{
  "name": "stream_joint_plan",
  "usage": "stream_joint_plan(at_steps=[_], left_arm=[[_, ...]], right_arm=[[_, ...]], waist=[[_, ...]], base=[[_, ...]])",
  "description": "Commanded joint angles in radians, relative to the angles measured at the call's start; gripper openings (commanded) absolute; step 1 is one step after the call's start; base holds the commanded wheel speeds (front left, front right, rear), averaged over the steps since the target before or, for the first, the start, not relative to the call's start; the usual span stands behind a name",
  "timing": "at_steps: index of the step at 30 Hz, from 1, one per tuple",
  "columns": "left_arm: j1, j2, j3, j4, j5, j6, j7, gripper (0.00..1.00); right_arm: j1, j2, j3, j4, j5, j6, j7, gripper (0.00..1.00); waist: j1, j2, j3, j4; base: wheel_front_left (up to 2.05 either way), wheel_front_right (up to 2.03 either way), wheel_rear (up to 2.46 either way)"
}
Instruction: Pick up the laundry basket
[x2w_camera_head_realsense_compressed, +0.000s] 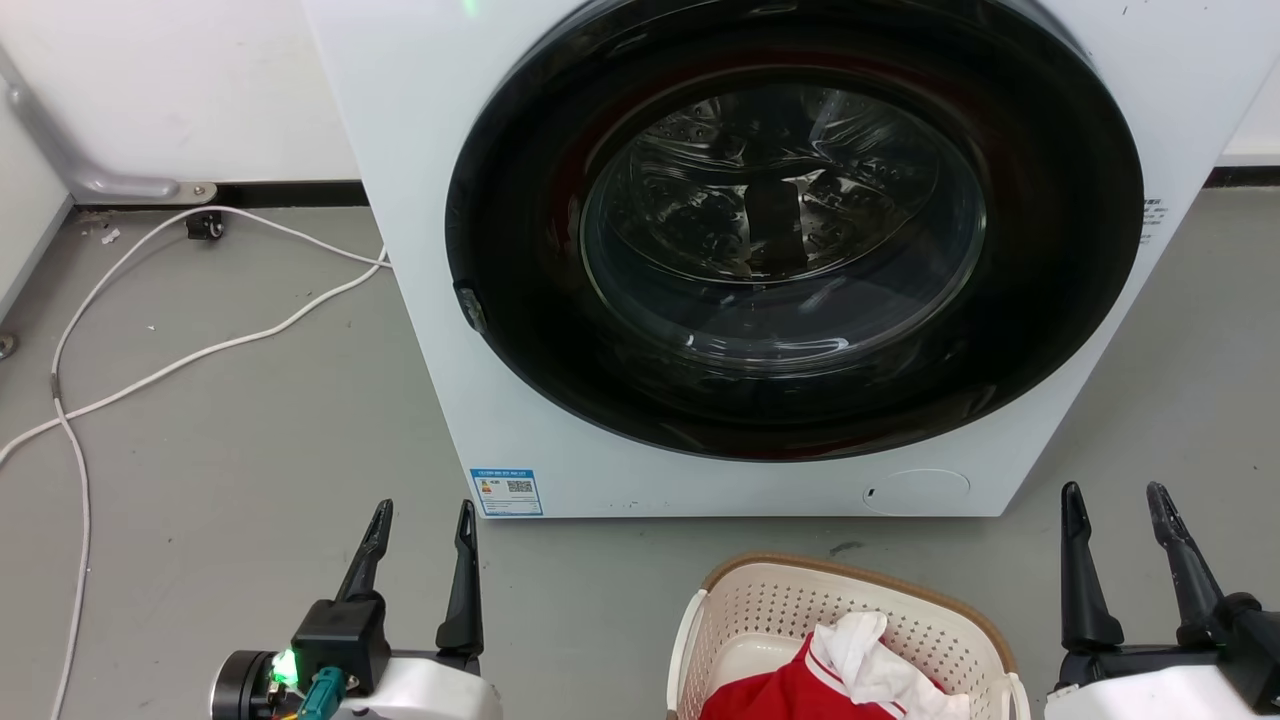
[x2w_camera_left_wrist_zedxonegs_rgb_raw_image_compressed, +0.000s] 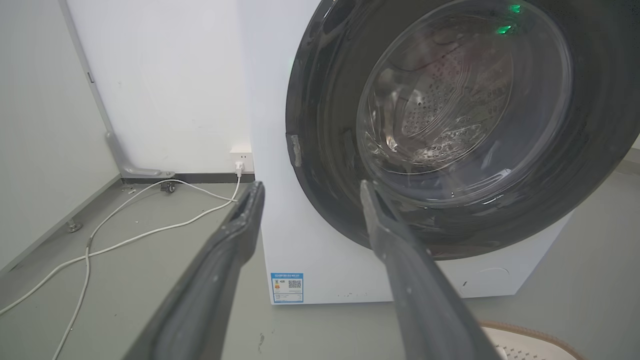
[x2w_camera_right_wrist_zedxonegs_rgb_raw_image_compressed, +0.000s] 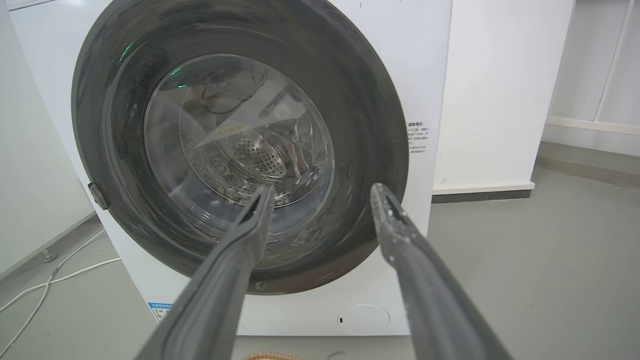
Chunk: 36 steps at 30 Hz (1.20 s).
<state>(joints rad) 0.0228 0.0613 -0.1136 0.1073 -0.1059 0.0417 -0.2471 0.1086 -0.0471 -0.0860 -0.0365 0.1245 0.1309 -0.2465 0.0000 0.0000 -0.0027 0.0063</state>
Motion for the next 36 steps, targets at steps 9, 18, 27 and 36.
stream_joint_plan(at_steps=[9,18,27,36], left_arm=[[0.018,-0.006,0.008,0.0,0.069,-0.007,-0.021,1.0],[0.017,-0.009,0.012,0.011,0.066,-0.012,-0.019,1.0],[0.015,-0.011,0.015,0.02,0.067,-0.016,-0.019,1.0],[-0.008,-0.011,-0.006,0.042,0.059,-0.03,-0.019,1.0]], right_arm=[[0.024,-0.006,0.007,0.0,-0.04,0.0,-0.019,1.0],[0.025,-0.005,0.006,0.016,-0.02,0.0,-0.019,1.0],[0.02,-0.006,0.009,0.024,-0.014,0.0,-0.019,1.0],[0.016,-0.005,0.014,0.04,-0.044,0.0,-0.019,1.0]], waist=[[0.0,0.0,-0.002,0.001],[0.0,0.0,0.001,0.003],[0.0,0.0,0.004,0.001],[0.0,0.0,0.012,-0.002]], base=[[0.0,0.0,0.0],[0.0,0.0,0.0],[0.0,0.0,0.0],[0.0,0.0,0.0]])
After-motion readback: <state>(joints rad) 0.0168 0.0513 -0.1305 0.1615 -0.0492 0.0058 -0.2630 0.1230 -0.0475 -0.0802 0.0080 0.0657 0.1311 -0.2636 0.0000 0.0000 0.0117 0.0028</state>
